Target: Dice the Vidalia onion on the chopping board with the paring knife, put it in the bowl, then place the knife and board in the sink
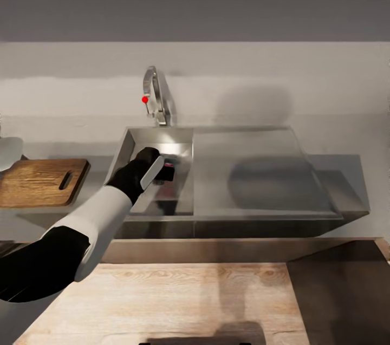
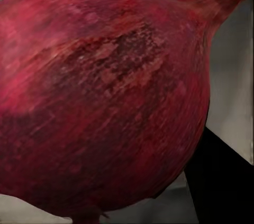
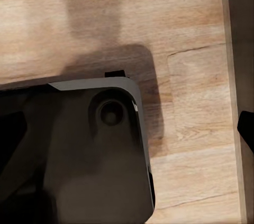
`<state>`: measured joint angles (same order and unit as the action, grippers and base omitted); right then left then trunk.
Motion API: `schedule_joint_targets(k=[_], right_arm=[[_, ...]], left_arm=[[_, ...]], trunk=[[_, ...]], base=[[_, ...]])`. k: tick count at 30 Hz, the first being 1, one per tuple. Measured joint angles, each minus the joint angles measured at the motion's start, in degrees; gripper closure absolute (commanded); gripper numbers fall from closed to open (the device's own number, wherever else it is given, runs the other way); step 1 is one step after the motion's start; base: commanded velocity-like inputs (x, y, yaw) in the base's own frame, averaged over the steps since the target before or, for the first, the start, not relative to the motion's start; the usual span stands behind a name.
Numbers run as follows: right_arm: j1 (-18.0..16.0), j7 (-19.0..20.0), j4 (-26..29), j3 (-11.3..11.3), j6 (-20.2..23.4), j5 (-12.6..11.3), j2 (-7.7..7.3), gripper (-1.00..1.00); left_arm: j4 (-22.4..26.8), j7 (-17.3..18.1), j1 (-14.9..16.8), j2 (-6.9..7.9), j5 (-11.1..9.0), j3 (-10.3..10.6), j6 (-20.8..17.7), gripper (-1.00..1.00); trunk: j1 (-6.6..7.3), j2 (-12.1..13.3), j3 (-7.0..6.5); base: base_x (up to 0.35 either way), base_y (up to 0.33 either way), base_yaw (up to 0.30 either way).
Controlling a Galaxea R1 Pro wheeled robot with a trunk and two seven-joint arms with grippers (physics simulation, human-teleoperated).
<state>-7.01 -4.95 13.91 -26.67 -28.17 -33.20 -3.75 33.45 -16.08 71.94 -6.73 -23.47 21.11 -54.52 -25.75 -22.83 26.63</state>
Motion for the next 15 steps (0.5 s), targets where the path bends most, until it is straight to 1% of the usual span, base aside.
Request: schedule_joint_targets(k=[6, 9, 12, 15], right_arm=[[0.02, 0.00, 0.00, 0.00, 0.01, 0.00, -0.06, -1.00], [0.00, 0.00, 0.00, 0.00, 0.02, 0.00, -0.07, -1.00], [0.00, 0.00, 0.00, 0.00, 0.01, 0.00, -0.08, -1.00], [0.02, 0.00, 0.00, 0.00, -0.01, 0.00, -0.08, -1.00]], left_arm=[[3.49, -0.01, 0.00, 0.79, 0.01, 0.05, -0.39, 1.00], [5.64, 0.00, -0.01, 1.21, 0.03, 0.07, -1.21, 1.00], [8.96, 0.01, 0.00, 2.07, 0.11, 0.09, -2.34, 1.00], [10.44, 0.01, -0.01, 2.37, 0.00, 0.11, -2.65, 1.00]], trunk=[[0.00, 0.00, -0.54], [0.00, 0.00, -0.82], [0.01, 0.00, -1.09], [0.00, 0.00, -1.36]], base=[[-0.005, 0.000, 0.000], [0.000, 0.000, 0.000], [0.000, 0.000, 0.000], [0.000, 0.000, 0.000]])
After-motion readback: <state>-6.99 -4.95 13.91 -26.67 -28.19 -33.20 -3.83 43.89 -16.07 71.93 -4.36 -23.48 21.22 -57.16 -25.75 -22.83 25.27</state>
